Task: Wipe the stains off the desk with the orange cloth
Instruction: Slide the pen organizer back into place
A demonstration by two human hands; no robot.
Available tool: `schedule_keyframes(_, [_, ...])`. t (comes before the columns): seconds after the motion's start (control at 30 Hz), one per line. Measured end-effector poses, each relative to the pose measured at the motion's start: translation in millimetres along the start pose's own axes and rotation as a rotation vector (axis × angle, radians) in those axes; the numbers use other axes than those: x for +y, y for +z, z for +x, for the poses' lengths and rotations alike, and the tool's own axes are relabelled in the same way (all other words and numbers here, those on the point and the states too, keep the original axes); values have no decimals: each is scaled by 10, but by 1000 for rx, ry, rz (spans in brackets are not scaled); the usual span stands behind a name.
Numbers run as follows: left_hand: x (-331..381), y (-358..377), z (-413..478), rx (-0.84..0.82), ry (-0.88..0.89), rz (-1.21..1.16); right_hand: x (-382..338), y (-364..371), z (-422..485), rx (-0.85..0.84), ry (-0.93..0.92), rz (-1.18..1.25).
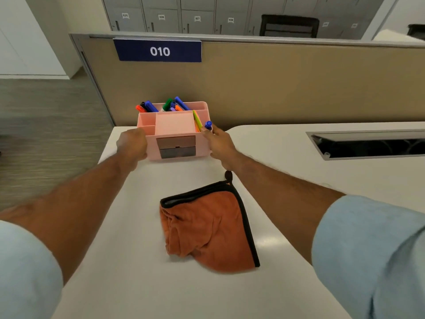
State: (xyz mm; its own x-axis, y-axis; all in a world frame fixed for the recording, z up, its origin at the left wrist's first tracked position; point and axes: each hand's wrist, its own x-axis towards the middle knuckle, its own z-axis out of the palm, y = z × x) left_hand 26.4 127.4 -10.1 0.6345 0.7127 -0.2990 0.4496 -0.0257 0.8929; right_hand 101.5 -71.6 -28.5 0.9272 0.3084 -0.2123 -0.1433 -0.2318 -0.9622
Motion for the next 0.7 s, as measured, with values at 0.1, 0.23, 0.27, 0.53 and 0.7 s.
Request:
schedule_keyframes(0.1, [114, 265, -197, -4, 52, 59, 44, -368, -104, 44, 21, 51])
schedule_keyframes(0.23, [251, 581, -443, -37, 112, 91, 52, -799, -264, 103, 55, 79])
schedule_keyframes(0.27, [255, 646, -508, -48, 116, 100, 60, -881, -316, 113, 62, 72])
schedule_keyframes(0.53, [97, 867, -862, -83, 96, 174, 184, -1183, -605, 153, 71, -32])
schedule_keyframes(0.7, [72, 904, -961, -75, 135, 205, 238, -1185, -675, 148, 85, -9])
